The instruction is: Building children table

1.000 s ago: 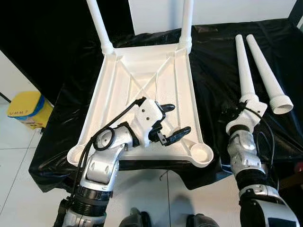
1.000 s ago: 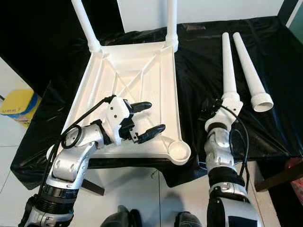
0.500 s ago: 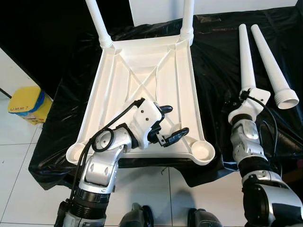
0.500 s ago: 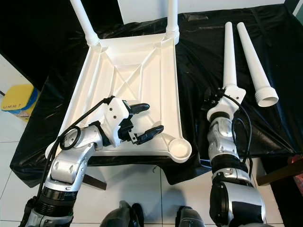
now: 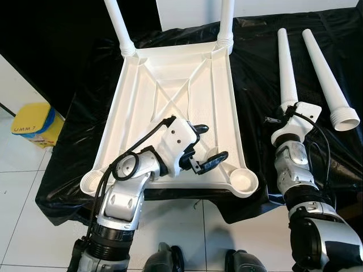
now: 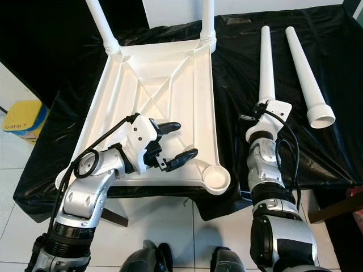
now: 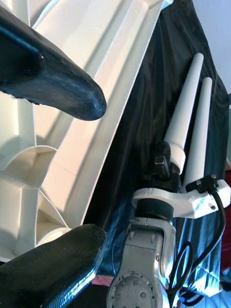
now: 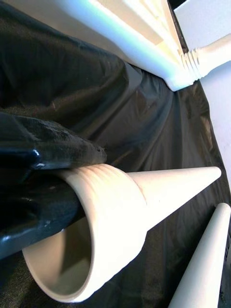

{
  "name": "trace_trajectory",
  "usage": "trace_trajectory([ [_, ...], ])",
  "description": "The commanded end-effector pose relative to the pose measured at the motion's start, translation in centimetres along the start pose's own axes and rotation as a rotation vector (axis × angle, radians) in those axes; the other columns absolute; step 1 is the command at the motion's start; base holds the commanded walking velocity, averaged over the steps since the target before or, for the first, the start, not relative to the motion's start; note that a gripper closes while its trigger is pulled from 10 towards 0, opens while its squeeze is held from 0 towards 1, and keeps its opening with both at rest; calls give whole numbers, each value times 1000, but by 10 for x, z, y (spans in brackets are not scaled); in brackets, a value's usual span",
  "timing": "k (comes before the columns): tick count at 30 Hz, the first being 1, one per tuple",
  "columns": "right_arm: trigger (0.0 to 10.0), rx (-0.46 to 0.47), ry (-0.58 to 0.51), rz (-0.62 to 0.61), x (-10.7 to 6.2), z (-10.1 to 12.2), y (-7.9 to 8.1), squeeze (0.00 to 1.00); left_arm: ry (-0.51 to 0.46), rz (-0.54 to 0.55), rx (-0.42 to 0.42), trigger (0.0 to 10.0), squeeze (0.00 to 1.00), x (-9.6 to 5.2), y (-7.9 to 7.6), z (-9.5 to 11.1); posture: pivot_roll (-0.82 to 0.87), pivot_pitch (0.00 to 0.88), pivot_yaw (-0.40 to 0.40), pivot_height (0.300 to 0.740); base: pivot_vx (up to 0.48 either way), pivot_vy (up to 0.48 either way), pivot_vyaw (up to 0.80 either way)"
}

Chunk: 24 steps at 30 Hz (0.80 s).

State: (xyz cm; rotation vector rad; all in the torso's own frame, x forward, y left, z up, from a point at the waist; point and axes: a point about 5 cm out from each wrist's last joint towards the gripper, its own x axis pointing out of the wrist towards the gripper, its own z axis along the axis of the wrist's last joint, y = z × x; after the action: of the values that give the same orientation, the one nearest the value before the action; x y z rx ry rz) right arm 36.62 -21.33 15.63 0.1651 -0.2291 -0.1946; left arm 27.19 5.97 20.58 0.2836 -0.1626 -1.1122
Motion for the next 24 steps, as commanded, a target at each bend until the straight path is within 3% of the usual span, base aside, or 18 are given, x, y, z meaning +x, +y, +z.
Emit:
trace_trajectory([
  [1, 0, 4, -6, 22, -4, -3, 5, 0, 25, 212, -12, 10000, 0, -1, 12, -5, 41, 131, 77, 740, 0, 0, 0],
  [3, 0, 3, -7, 27, -4, -3, 5, 0, 30, 218, -26, 10000, 0, 0, 12, -7, 32, 122, 73, 740, 0, 0, 0],
  [4, 10000, -7, -12, 39, -6, -3, 7, 0, 38, 227, -48, 10000, 0, 1, 13, -9, 22, 117, 67, 740, 0, 0, 0],
  [14, 10000, -47, -48, 166, -10, 7, 25, 0, 40, 291, -143, 10000, 0, 7, 28, -13, -10, 86, 47, 740, 0, 0, 0],
  [19, 10000, -49, -82, 228, -13, 15, 35, 0, 49, 374, -193, 10000, 0, 9, 42, -14, -26, 71, 38, 740, 0, 0, 0],
  [24, 10000, -112, -139, 252, -12, 32, 44, 0, 25, 502, -226, 10000, 0, 7, 59, -10, -38, 61, 32, 740, 0, 0, 0],
])
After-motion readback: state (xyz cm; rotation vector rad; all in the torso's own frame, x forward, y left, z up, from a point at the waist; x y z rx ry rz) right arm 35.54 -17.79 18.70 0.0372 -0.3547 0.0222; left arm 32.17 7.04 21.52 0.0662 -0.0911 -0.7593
